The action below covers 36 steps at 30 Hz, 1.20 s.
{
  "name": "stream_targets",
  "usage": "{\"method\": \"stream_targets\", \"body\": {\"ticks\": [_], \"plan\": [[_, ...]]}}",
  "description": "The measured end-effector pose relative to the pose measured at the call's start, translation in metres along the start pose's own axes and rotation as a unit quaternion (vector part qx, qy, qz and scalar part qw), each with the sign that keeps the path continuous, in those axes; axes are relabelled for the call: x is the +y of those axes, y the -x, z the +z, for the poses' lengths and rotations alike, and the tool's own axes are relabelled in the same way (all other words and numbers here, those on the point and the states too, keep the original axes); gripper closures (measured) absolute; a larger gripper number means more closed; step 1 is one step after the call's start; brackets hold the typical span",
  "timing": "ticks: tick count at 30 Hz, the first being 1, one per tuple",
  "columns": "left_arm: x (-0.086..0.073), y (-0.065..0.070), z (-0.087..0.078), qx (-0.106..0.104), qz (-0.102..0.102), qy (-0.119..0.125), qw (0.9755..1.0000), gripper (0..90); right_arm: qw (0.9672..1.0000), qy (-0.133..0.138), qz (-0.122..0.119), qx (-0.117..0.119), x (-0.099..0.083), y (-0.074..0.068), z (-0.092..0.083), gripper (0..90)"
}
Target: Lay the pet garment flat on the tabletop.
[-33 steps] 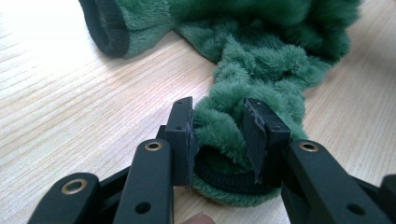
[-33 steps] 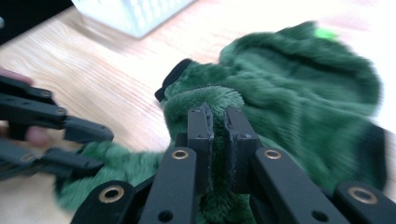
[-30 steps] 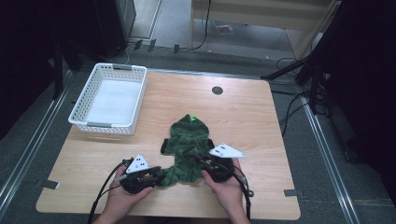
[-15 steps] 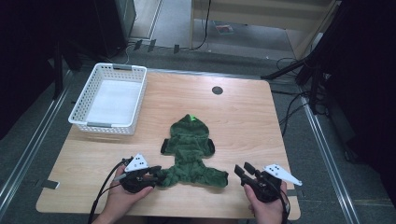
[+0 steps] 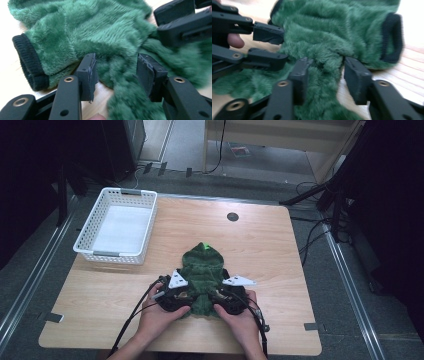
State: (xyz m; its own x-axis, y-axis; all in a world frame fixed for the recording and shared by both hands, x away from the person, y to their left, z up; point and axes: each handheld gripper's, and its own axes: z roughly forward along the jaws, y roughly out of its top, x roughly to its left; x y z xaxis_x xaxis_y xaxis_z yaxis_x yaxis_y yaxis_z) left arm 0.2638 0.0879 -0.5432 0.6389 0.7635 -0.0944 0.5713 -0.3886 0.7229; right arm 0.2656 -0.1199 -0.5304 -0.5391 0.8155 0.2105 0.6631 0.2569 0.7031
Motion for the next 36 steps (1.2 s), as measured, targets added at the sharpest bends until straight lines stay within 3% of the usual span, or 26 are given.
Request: {"method": "stream_targets", "body": {"ticks": [3,5,10,12,13,15,16,20,25,30,33,36], "plan": [[-0.002,-0.002,0.002,0.015,0.009,0.003,0.9998,65.4,0.9993,0.002,-0.028,-0.024,-0.003,-0.004,0.005,68.5],[-0.003,-0.005,0.001,0.017,0.005,0.005,0.9998,73.1,0.9980,0.004,-0.047,-0.041,-0.007,-0.003,0.004,70.7],[-0.006,-0.012,0.000,0.017,-0.008,0.018,0.9997,77.4,0.9978,0.012,-0.025,-0.060,-0.018,0.012,-0.001,71.6],[-0.005,-0.014,0.000,0.009,-0.020,0.019,0.9996,72.5,0.9985,0.017,-0.016,-0.050,-0.018,0.016,-0.002,64.3],[-0.005,-0.017,-0.001,-0.005,-0.027,0.023,0.9994,64.9,0.9987,0.021,-0.017,-0.043,-0.018,0.016,-0.003,59.3],[-0.007,-0.025,-0.009,-0.044,-0.055,0.046,0.9965,53.9,0.9988,0.040,-0.018,-0.020,-0.016,0.013,-0.010,55.2],[-0.009,-0.028,-0.016,-0.053,-0.064,0.059,0.9948,50.7,0.9985,0.051,-0.020,-0.010,-0.015,0.012,-0.016,53.9],[-0.023,-0.032,-0.043,-0.064,-0.071,0.082,0.9921,48.9,0.9968,0.077,-0.017,-0.003,-0.018,0.014,-0.043,55.9],[-0.046,-0.021,-0.058,-0.069,-0.034,0.062,0.9951,58.2,0.9976,0.064,-0.023,0.015,-0.038,0.016,-0.059,68.8],[-0.058,-0.014,-0.054,-0.055,0.002,0.036,0.9978,76.7,0.9994,0.028,-0.015,0.013,-0.058,0.020,-0.056,76.3],[-0.060,-0.016,-0.053,-0.050,0.007,0.033,0.9982,82.5,0.9997,0.015,-0.020,-0.005,-0.065,0.021,-0.053,78.5],[-0.063,-0.018,-0.053,-0.053,0.007,0.035,0.9980,84.6,0.9997,0.021,-0.007,-0.004,-0.068,0.023,-0.052,80.4]]}}
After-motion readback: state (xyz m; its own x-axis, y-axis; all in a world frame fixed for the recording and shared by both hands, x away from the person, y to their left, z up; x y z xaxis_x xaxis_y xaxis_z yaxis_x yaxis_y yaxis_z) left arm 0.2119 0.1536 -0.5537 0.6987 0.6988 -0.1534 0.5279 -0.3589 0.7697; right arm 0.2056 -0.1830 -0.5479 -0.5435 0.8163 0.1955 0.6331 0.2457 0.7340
